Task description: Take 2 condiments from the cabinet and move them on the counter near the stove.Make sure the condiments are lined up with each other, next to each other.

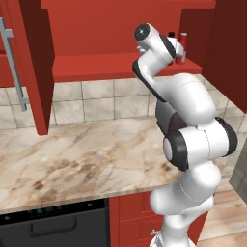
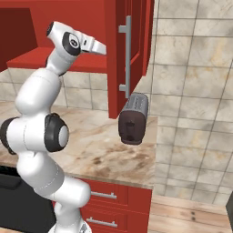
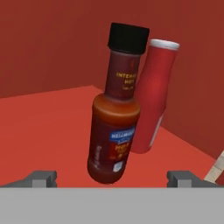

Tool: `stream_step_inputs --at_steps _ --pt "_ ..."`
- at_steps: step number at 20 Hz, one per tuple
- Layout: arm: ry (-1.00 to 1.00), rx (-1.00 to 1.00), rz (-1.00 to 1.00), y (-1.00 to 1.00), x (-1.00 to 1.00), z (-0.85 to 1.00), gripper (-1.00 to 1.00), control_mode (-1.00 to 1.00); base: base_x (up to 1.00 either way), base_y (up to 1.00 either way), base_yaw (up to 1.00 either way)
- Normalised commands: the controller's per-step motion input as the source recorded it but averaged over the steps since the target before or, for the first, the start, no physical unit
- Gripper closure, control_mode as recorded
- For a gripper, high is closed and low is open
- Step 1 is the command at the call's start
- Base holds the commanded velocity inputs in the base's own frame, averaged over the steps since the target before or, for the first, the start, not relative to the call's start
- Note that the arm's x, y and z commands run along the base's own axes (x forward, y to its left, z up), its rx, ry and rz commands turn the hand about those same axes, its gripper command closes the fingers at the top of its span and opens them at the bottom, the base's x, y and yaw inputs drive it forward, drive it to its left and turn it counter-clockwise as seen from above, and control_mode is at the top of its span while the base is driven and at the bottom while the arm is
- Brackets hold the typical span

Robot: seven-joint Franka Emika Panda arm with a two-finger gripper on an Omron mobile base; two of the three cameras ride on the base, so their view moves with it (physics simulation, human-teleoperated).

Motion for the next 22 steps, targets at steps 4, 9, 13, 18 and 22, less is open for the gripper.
stream_step_inputs --at_steps 4,9,13,18,22 --pt "0.00 0.00 -0.04 -0.08 0.09 0.00 -1.00 -1.00 0.00 0.00 0.00" --pt "0.00 0.00 -0.03 -0.11 0.08 0.00 -1.00 -1.00 0.00 0.00 0.00" --pt "0.00 0.00 -0.03 -0.11 0.05 0.00 -1.00 -1.00 0.00 0.00 0.00" --pt "0.00 0.00 -0.03 -0.08 0.08 0.00 -1.00 -1.00 0.00 0.00 0.00" --pt "0.00 0.00 -0.02 -0.07 0.11 0.00 -1.00 -1.00 0.00 0.00 0.00"
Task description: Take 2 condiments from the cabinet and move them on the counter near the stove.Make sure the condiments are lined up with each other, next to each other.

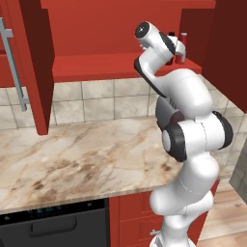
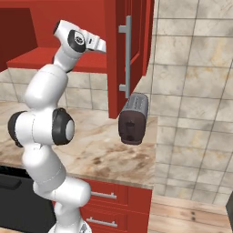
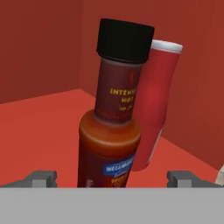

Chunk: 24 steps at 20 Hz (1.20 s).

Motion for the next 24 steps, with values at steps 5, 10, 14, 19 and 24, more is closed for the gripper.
stream_step_inputs --at_steps 5,10,14,19,24 --pt "0.00 0.00 -0.03 -0.04 0.10 0.00 -1.00 -1.00 0.00 0.00 0.00" --pt "0.00 0.00 -0.02 -0.01 0.05 0.00 -1.00 -1.00 0.00 0.00 0.00" --pt "0.00 0.00 -0.02 0.00 0.03 0.00 -1.00 -1.00 0.00 0.00 0.00" --pt "0.00 0.00 -0.01 0.00 0.00 0.00 -1.00 -1.00 0.00 0.00 0.00" --pt "0.00 0.00 0.00 -0.01 0.00 0.00 -1.00 -1.00 0.00 0.00 0.00"
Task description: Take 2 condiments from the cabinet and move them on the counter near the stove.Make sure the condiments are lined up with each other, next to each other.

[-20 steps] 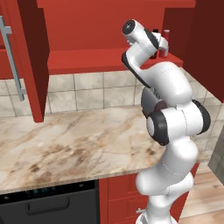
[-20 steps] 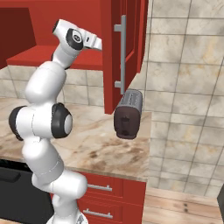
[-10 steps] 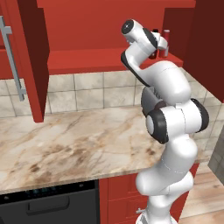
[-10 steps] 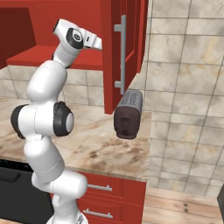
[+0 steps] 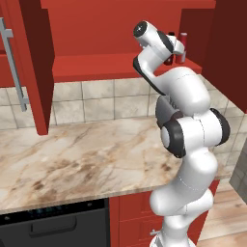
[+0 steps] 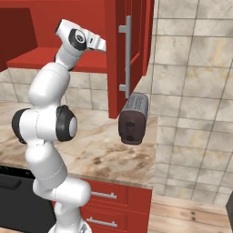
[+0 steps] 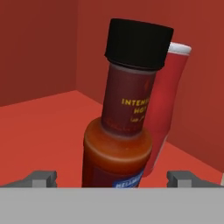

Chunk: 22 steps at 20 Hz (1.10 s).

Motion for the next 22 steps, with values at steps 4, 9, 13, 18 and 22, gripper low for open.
stream_step_inputs --at_steps 4,9,13,18,22 --pt "0.00 0.00 0.00 -0.01 0.09 0.00 -1.00 -1.00 0.00 0.00 0.00" --pt "0.00 0.00 -0.01 -0.05 0.19 0.00 -1.00 -1.00 0.00 0.00 0.00" --pt "0.00 0.00 -0.01 -0.08 0.16 0.00 -1.00 -1.00 0.00 0.00 0.00" --pt "0.00 0.00 0.00 -0.01 0.01 0.00 -1.00 -1.00 0.00 0.00 0.00" --pt "0.00 0.00 0.00 0.00 0.00 0.00 1.00 -1.00 0.00 0.00 0.00"
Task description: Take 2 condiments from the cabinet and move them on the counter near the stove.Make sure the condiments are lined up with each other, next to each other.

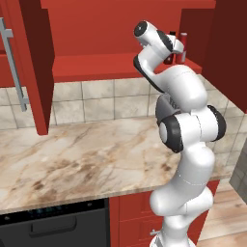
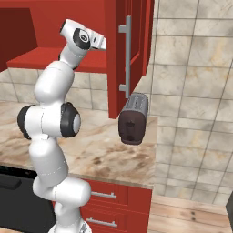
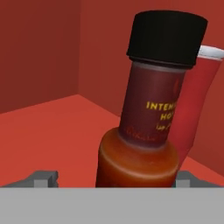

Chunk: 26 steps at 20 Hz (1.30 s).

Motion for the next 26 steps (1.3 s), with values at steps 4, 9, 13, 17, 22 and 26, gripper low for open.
stream_step_inputs --at_steps 4,9,13,17,22,26 --pt "0.00 0.00 0.00 0.00 0.00 0.00 1.00 -1.00 0.00 0.00 0.00" --pt "0.00 0.00 0.00 0.00 0.00 0.00 1.00 -1.00 0.00 0.00 0.00" --pt "0.00 0.00 0.00 0.00 0.00 0.00 1.00 -1.00 0.00 0.00 0.00" --pt "-0.05 0.00 0.00 0.00 -0.25 0.00 1.00 -1.00 0.00 0.00 0.00" --pt "-0.21 -0.02 0.01 0.00 -0.65 0.00 1.00 -1.00 0.00 0.00 0.00" --pt "-0.16 0.00 0.03 0.13 -0.99 0.08 1.00 -1.00 0.00 0.00 0.00"
